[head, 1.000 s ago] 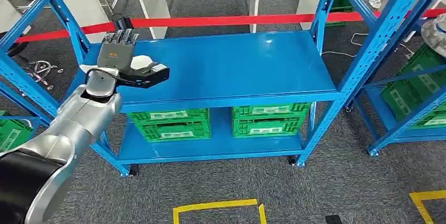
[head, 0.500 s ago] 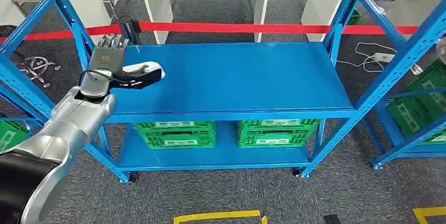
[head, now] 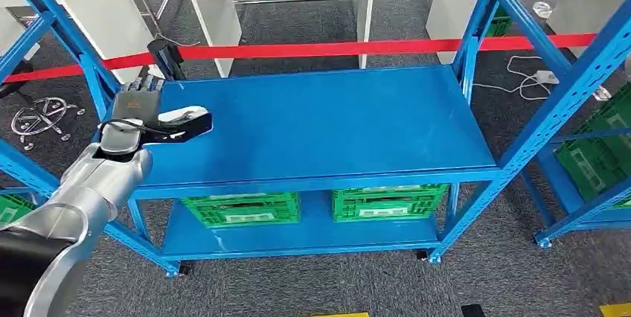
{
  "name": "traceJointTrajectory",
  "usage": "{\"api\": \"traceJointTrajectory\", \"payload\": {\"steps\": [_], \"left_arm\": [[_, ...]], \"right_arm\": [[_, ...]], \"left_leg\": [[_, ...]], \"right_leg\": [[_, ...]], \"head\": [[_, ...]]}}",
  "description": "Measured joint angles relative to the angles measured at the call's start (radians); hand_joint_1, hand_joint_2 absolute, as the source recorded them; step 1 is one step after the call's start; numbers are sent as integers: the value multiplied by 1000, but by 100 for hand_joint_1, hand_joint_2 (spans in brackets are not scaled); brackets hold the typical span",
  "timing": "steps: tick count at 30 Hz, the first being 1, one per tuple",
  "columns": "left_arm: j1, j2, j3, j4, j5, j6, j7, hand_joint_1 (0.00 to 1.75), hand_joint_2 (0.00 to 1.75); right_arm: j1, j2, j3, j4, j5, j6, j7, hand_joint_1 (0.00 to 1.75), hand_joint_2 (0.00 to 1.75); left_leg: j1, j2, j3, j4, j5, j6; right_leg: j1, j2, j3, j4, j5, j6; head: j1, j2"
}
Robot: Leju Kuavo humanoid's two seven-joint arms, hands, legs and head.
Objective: Take the parts from the cabinet and place them on the table.
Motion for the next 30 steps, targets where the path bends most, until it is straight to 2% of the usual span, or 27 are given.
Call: {"api": "traceJointTrajectory", "payload": {"steps": [1,3,4,5,6,7,8,9,10,11,12,13,14,15,16,18,19,21,22,25,28,30], "left_arm": [[1,3,2,0,2,-3,3,0,0],[1,16,13,1,18,-6,4,0,0],[2,24,23,3,23,-7,4,0,0],[4,28,32,4,28,-11,2,0,0],[10,35,42,4,31,-19,-1,0,0],[17,44,49,5,45,-20,-15,0,0],[22,49,63,4,71,-21,-41,0,0],[29,51,80,2,100,-23,-71,0,0],[33,53,100,2,118,-29,-104,0,0],[39,58,117,2,118,-37,-129,0,0],[49,60,127,2,116,-42,-144,0,0],[59,62,130,2,115,-43,-152,0,0],[69,65,132,2,114,-47,-156,0,0],[77,66,135,2,114,-48,-158,0,0],[82,66,140,2,114,-48,-160,0,0],[83,67,145,2,114,-48,-162,0,0],[82,68,148,2,114,-48,-162,0,0],[83,73,153,2,108,-52,-162,0,0],[84,75,153,2,102,-55,-164,0,0],[86,79,153,2,96,-61,-183,0,0],[90,79,154,2,102,-51,-226,0,0],[96,80,159,-3,120,-40,-271,0,0]], "right_arm": [[-1,0,0,0,0,0,0,0,0],[-1,0,0,0,3,0,3,0,0],[-2,0,-1,0,3,1,4,0,0],[-2,0,-3,0,6,3,5,0,0],[-1,0,-6,0,7,4,8,0,0],[-1,-1,-7,0,9,4,8,0,0],[-2,-1,-8,0,10,4,8,0,0],[-1,-3,-8,0,12,5,8,0,0],[-2,-3,-8,0,16,6,9,0,0],[-3,-5,-8,0,21,7,11,0,0],[-2,-8,-8,0,24,10,15,0,0],[0,-10,-8,0,26,12,16,0,0],[1,-10,-8,0,26,15,18,0,0],[1,-10,-8,0,27,16,18,0,0],[0,-11,-8,0,27,16,18,0,0],[-1,-14,-8,0,27,16,17,0,0],[-3,-14,-8,0,27,16,18,0,0],[-3,-14,-8,0,27,16,18,0,0],[-1,-14,-8,0,28,16,19,0,0],[-3,-14,-8,0,36,18,19,0,0],[-3,-14,-8,0,40,20,17,0,0],[-4,-14,-8,0,45,21,16,0,0]], "left_leg": [[0,0,20,-66,48,2],[-2,1,81,-243,178,17],[-6,1,87,-283,184,20],[-9,3,87,-279,157,20],[-11,2,96,-278,175,27],[-13,1,96,-276,172,32],[-7,1,102,-285,175,37],[-3,2,112,-294,176,39],[-1,2,117,-296,171,48],[-1,3,119,-295,167,53],[-2,3,121,-294,162,55],[-2,2,123,-292,157,56],[-2,1,124,-288,151,56],[-2,-1,127,-284,145,54],[-1,-3,131,-278,137,52],[0,-5,139,-262,120,46],[-6,-6,138,-257,112,39],[-8,-8,137,-255,109,31],[-9,-7,138,-253,107,41],[-9,-5,145,-262,108,41],[-9,-5,149,-267,108,38],[-9,-5,150,-270,109,27]], "right_leg": [[0,0,12,0,-8,1],[1,0,33,-1,-26,5],[3,2,39,5,-32,9],[4,7,36,3,-37,16],[2,6,36,3,-44,24],[1,6,40,-2,-47,28],[7,6,46,-5,-51,35],[2,4,41,8,-59,39],[3,-1,19,52,-82,42],[2,-1,-21,122,-112,45],[2,-1,-72,206,-143,48],[2,-1,-120,278,-161,50],[2,-1,-151,310,-154,52],[1,-1,-155,291,-122,52],[0,-2,-137,228,-71,52],[-1,-4,-70,58,27,48],[4,-5,-57,34,12,41],[4,-2,-53,26,17,33],[4,-2,-52,24,19,34],[4,2,-51,24,16,29],[4,2,-49,24,13,25],[5,2,-49,24,13,23]], "head": [[0,0],[0,0],[1,0],[0,0],[0,0],[0,0],[1,0],[0,0],[7,0],[6,0],[6,0],[7,0],[7,0],[7,0],[7,0],[7,0],[7,0],[6,0],[6,0],[6,0],[6,0],[6,0]]}}
